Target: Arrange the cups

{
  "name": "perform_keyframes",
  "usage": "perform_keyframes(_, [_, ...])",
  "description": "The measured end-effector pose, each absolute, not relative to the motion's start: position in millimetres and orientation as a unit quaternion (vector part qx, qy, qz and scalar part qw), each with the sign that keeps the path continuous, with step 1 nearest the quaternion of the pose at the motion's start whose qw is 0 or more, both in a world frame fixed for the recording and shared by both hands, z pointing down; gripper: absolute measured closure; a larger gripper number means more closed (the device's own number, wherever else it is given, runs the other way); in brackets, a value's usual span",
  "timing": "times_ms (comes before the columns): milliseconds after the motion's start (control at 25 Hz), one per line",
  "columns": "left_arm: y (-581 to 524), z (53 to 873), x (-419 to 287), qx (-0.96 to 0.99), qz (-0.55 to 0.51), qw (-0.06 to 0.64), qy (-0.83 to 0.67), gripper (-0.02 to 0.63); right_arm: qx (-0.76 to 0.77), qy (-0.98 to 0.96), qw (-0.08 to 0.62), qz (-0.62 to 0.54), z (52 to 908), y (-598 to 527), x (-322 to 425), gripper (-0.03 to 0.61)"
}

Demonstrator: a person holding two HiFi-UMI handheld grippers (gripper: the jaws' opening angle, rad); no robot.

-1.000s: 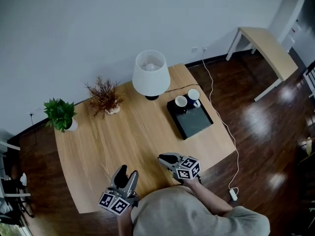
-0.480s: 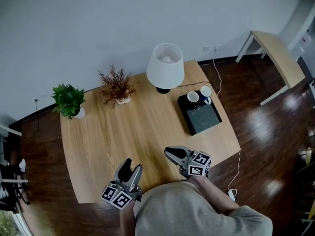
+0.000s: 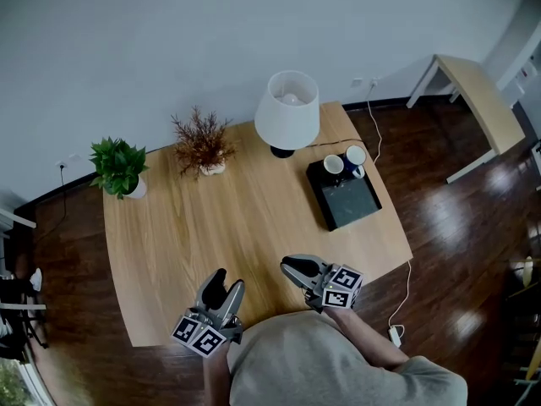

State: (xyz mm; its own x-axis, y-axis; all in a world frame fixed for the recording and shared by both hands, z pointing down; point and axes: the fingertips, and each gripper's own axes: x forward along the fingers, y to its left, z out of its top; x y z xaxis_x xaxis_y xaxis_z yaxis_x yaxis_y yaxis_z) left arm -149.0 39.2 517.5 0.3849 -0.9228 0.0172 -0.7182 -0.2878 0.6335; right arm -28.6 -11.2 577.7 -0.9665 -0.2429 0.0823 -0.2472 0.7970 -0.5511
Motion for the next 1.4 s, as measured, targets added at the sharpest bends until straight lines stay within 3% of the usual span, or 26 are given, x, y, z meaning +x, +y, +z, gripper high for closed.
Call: perform_keyframes(1400, [37, 514, -126, 0.804, -0.164, 0.286, -0.495, 0.364, 0.128, -0.948, -0.022, 0.291, 570, -14, -22, 0.525])
